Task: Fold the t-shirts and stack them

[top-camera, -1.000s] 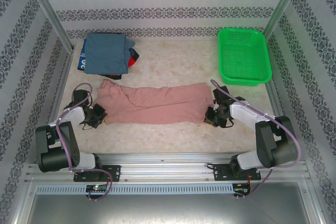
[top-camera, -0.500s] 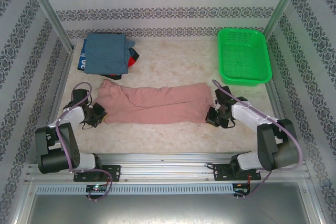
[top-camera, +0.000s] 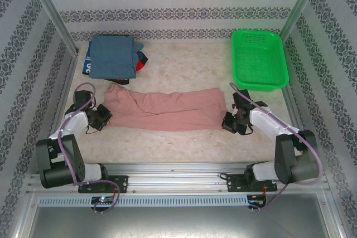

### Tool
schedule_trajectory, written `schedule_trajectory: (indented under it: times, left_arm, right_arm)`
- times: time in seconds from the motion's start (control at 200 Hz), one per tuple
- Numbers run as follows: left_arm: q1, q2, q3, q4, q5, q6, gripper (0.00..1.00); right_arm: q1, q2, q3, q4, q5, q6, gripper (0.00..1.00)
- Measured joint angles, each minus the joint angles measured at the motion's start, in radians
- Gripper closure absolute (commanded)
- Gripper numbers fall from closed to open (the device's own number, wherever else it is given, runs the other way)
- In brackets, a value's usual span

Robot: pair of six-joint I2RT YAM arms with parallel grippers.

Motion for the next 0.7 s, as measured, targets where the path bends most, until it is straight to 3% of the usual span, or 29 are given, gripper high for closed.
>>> schedule_trajectory:
  times: [0.395, 0.699]
  left_arm:
    - [0.019, -0.015, 0.114, -0.071, 0.0, 0.022, 1.0]
    - [0.022, -0.048, 0.063, -0.093, -0.001, 0.025, 1.0]
  right_arm:
    - [-0.053, -0.039, 0.097, -0.131, 0.048, -0.09, 1.0]
    - [-0.065, -0.066, 0.094, -0.18, 0.053, -0.112, 1.0]
